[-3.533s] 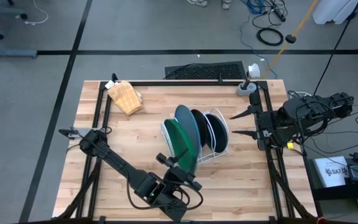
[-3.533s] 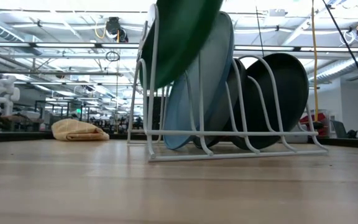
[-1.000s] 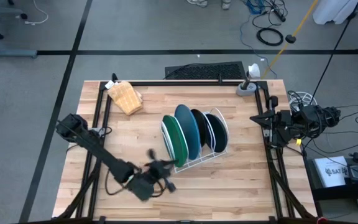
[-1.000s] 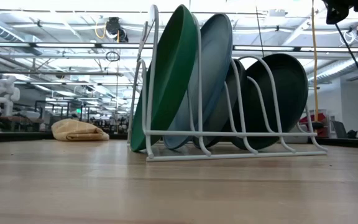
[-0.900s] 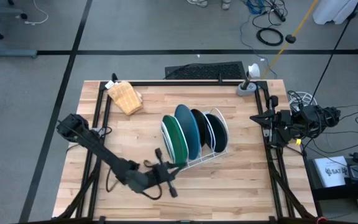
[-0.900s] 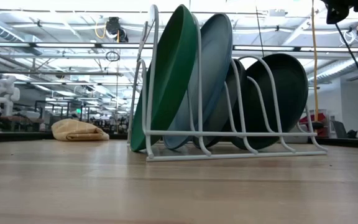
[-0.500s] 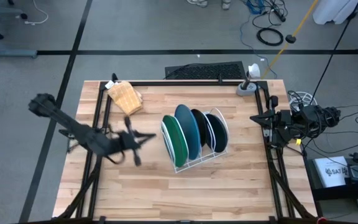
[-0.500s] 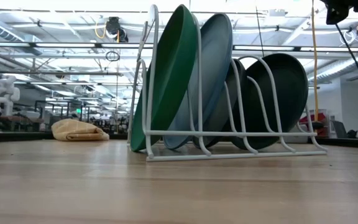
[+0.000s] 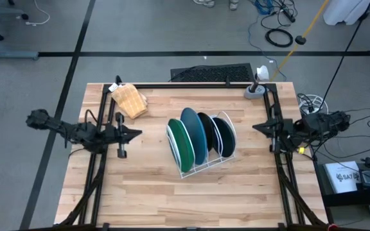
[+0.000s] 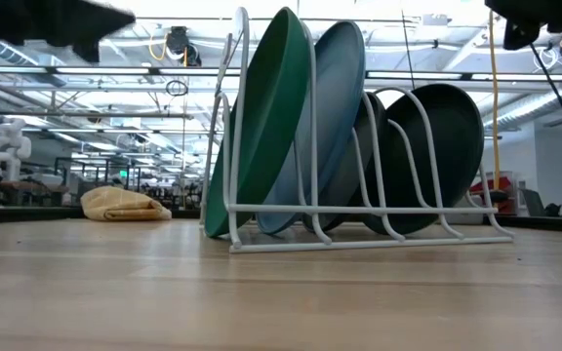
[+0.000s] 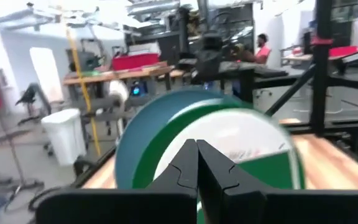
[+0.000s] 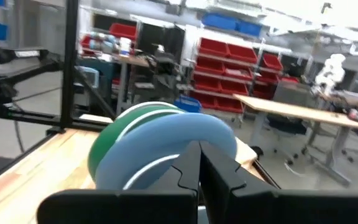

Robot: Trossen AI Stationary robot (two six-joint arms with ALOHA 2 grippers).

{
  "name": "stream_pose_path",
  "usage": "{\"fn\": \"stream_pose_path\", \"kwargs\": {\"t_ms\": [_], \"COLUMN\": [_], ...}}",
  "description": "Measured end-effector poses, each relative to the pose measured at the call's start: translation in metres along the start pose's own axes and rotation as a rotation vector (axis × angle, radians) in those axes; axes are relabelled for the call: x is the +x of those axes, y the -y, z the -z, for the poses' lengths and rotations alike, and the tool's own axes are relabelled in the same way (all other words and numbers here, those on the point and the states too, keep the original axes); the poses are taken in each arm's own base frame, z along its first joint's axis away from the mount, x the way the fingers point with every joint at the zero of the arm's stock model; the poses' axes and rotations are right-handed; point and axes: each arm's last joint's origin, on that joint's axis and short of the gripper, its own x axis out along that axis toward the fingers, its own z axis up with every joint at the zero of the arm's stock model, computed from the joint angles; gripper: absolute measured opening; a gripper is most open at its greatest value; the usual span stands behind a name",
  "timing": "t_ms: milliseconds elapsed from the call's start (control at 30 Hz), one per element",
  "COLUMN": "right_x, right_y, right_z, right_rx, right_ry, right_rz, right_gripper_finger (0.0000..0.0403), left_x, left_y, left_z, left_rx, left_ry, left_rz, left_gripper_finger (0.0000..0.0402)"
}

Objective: Sort dishes
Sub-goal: Return to Home Position

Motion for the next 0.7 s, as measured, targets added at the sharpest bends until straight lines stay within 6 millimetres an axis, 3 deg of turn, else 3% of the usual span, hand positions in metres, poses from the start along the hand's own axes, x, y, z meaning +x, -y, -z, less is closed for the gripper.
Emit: {"fn": "stream_pose_path", "kwargs": {"t_ms": [267, 700], "right_x": [0.009, 0.010], "right_y": [-0.012, -0.017], "right_z": [0.031, 0.054], "right_rx": [-0.036, 0.033], "right_ry": [0.053, 0.022], "right_rz": [-0.038, -0.086], "right_gripper_finger": [0.0000, 0.0000], "left_x": [-0.011, -0.023], "left_y": [-0.014, -0.026], "left_z": [0.033, 0.042], "left_rx": [-0.065, -0.131], "left_ry": [-0.086, -0.112], "left_rz": [-0.002, -0.055], "left_gripper_finger": [0.0000, 0.0000]}}
